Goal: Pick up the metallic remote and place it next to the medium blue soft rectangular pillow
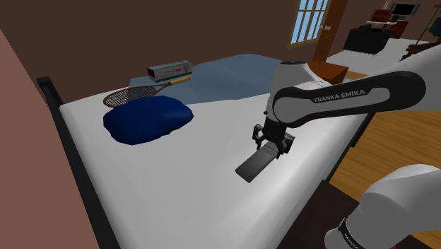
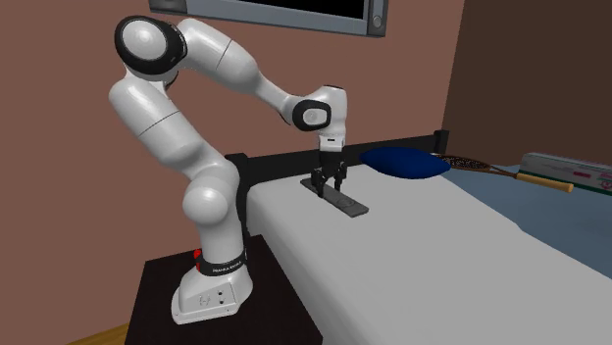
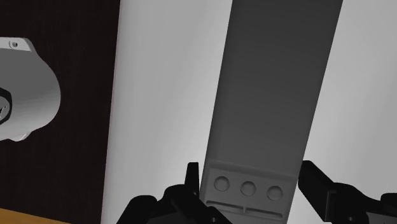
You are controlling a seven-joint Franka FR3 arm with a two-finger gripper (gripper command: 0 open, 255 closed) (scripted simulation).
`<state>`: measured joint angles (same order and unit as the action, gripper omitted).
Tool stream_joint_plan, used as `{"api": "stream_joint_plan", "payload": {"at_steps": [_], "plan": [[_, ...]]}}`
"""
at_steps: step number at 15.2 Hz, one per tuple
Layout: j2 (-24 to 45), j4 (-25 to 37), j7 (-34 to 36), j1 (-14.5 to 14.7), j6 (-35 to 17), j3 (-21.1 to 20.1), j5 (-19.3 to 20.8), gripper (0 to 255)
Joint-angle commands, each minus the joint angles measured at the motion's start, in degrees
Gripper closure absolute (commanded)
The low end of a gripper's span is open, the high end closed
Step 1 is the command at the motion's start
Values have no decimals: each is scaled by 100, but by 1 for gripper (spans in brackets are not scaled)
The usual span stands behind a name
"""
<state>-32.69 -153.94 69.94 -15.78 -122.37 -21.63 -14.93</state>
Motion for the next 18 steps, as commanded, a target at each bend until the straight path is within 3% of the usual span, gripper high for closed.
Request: {"api": "stream_joint_plan", "payload": {"at_steps": [1, 18], "plan": [[-110, 92, -6, 0, 203, 46, 21, 255], [-504, 1145, 36, -55, 1648, 315, 216, 255]]}}
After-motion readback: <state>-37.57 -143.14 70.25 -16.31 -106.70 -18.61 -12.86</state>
